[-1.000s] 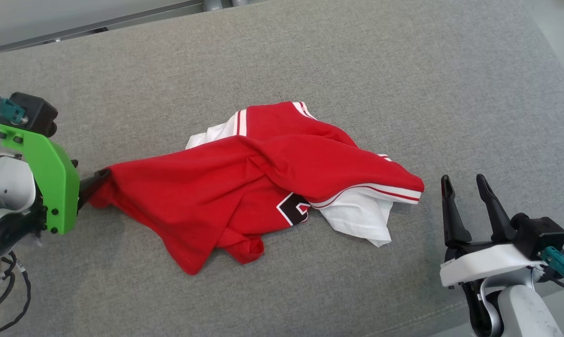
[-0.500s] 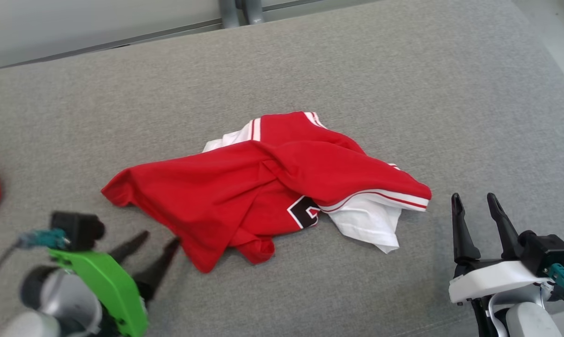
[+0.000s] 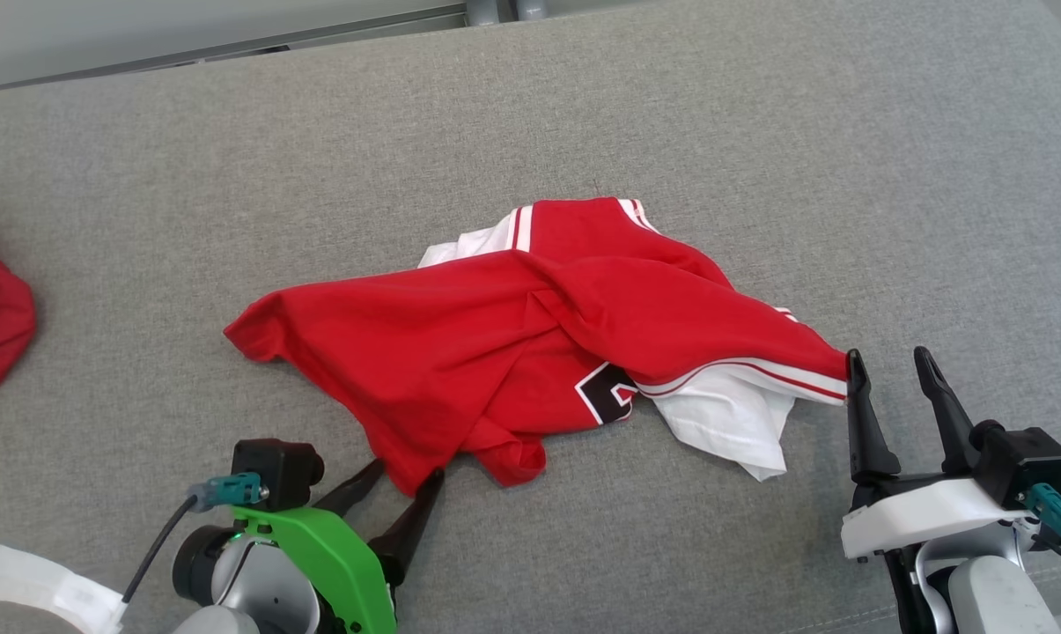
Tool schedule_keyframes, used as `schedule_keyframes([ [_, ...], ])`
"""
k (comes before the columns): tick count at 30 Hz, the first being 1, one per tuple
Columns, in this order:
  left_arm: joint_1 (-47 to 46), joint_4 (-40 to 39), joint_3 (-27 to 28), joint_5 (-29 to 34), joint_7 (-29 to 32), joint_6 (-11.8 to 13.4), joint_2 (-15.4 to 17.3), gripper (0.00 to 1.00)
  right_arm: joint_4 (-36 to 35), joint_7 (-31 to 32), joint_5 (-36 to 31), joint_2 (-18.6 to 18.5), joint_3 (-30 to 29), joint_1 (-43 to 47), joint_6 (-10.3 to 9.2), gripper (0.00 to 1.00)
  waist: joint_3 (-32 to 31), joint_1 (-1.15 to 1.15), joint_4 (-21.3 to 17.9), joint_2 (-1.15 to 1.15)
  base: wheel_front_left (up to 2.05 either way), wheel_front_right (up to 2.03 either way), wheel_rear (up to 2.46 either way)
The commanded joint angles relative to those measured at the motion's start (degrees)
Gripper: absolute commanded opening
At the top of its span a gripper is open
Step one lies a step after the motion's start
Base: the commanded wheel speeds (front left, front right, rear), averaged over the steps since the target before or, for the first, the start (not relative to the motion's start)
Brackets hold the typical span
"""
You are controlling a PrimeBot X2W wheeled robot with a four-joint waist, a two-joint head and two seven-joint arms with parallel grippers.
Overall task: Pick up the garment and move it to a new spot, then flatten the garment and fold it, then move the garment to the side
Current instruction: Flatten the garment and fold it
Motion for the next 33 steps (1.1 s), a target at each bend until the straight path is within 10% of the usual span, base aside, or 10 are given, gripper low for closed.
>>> schedule_keyframes([
  [1,-1.29,1.03,-0.20,1.76,-0.51,0.46,0.32,1.00,-0.05,-0.18,-0.34,-0.14,-0.05,0.15,0.00,1.00,0.08,0.00,-0.06,0.36,0.00,0.00,0.00],
  [12,-3.92,9.51,-0.89,5.35,-3.73,2.17,-1.55,1.00,0.26,-0.18,1.64,-0.15,0.23,-0.53,0.00,1.00,0.88,0.00,-1.47,0.36,0.00,0.00,0.00],
  [14,-4.20,10.40,-0.10,5.44,-4.91,2.38,-1.10,0.15,0.35,-0.18,1.90,-0.16,0.34,-0.40,0.00,1.00,0.79,0.00,-1.66,0.36,0.00,0.00,0.00],
  [15,-4.40,10.17,0.03,5.63,-4.85,2.06,-0.41,0.00,0.43,-0.18,2.13,-0.15,0.36,-0.29,0.00,1.00,0.70,0.00,-1.74,0.36,0.00,0.00,0.00],
  [33,-6.77,-29.06,6.54,8.94,13.78,4.33,24.94,0.00,1.23,-0.18,4.65,-0.16,-0.10,1.86,0.00,1.00,-2.78,0.00,0.94,0.36,0.00,0.00,0.00],
])
